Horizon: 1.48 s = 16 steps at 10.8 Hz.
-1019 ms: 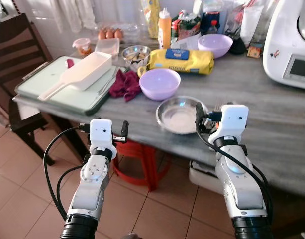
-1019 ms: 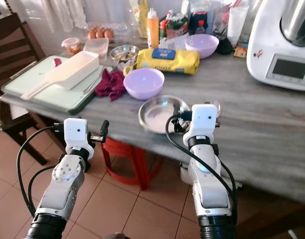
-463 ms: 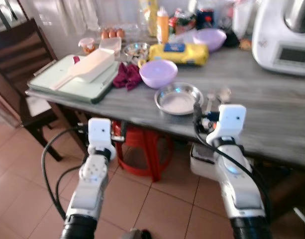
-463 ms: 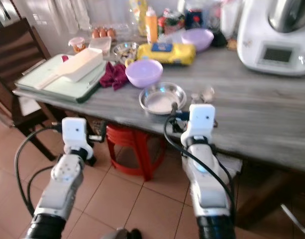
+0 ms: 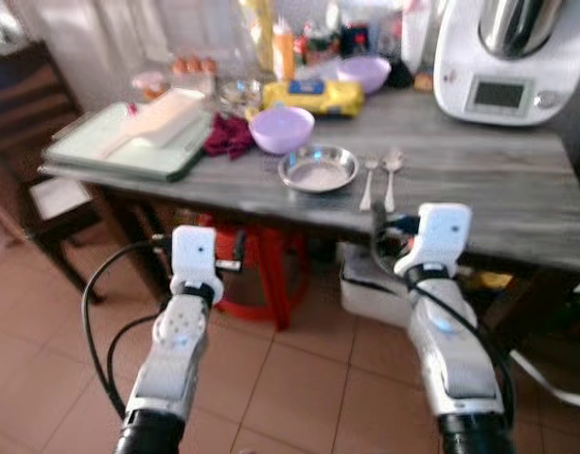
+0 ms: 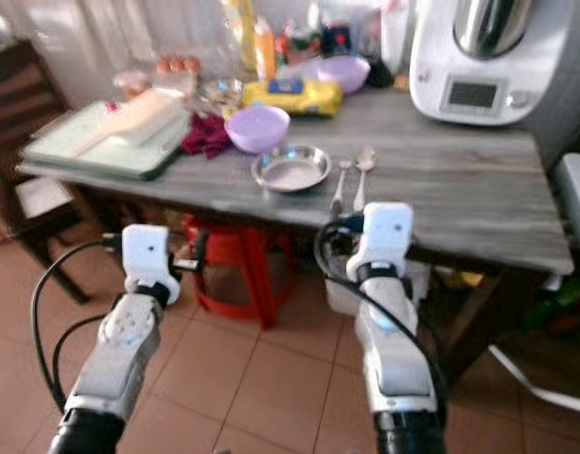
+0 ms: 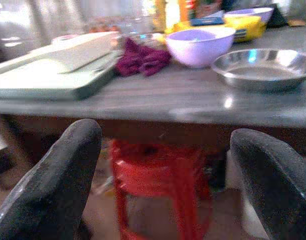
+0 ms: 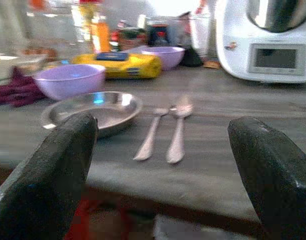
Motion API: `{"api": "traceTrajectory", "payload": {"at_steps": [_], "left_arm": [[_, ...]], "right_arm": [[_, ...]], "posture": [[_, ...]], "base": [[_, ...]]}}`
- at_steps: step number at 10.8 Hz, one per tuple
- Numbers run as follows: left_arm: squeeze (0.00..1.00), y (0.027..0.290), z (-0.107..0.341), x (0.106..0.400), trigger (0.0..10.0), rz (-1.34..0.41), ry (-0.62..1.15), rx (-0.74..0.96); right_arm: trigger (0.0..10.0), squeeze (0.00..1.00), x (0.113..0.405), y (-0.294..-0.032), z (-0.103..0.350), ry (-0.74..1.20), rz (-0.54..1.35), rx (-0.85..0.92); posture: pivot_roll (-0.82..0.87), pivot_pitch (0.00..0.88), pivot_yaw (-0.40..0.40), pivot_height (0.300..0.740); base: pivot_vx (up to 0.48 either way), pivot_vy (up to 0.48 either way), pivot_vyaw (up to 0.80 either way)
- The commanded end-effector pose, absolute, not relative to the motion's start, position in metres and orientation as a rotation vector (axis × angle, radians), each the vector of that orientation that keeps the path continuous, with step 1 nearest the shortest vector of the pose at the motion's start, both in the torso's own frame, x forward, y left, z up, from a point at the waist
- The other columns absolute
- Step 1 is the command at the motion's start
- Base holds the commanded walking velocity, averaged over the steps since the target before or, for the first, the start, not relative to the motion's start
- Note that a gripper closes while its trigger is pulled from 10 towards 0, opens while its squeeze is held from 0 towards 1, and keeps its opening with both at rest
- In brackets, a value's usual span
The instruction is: Setting the table
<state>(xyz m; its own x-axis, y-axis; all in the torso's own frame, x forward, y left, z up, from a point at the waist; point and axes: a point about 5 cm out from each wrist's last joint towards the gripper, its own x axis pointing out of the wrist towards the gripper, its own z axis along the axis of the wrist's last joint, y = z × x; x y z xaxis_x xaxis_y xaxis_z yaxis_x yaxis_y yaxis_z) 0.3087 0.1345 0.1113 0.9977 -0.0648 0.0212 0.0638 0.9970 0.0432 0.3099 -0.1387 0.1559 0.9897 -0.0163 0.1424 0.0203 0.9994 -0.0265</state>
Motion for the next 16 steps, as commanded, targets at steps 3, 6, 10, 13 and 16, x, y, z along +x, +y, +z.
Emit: {"api": "traceTrajectory", "payload": {"at_steps": [3, 6, 10, 13, 16], "left_arm": [[0.0, 0.136, 0.112, 0.307, 10.0, -0.061, -0.015, 0.054], [0.0, 0.133, 0.11, 0.305, 10.0, -0.075, -0.005, 0.055], [0.0, 0.131, 0.111, 0.304, 10.0, -0.094, -0.009, 0.055], [0.0, 0.127, 0.111, 0.303, 10.0, -0.155, -0.024, 0.029], [0.0, 0.122, 0.114, 0.3, 10.0, -0.217, -0.047, 0.012]], "right_arm": [[10.0, 0.0, 0.309, -0.14, 0.158, -0.154, -0.031, -0.03], [10.0, 0.0, 0.308, -0.14, 0.156, -0.134, -0.036, -0.013], [10.0, 0.0, 0.309, -0.139, 0.149, -0.116, -0.032, -0.067], [10.0, 0.0, 0.307, -0.135, 0.149, -0.115, -0.014, -0.04], [10.0, 0.0, 0.307, -0.134, 0.15, -0.115, 0.007, -0.053]], "posture": [[0.0, 0.082, 0.109, 0.74], [0.0, 0.093, 0.11, 0.74], [0.0, 0.099, 0.11, 0.74], [0.0, 0.106, 0.11, 0.74], [0.0, 0.115, 0.109, 0.74]], "base": [[-0.269, 0.0, 0.0], [-0.254, 0.0, 0.0], [-0.127, 0.0, 0.0], [0.0, 0.0, 0.0], [0.0, 0.0, 0.0]]}}
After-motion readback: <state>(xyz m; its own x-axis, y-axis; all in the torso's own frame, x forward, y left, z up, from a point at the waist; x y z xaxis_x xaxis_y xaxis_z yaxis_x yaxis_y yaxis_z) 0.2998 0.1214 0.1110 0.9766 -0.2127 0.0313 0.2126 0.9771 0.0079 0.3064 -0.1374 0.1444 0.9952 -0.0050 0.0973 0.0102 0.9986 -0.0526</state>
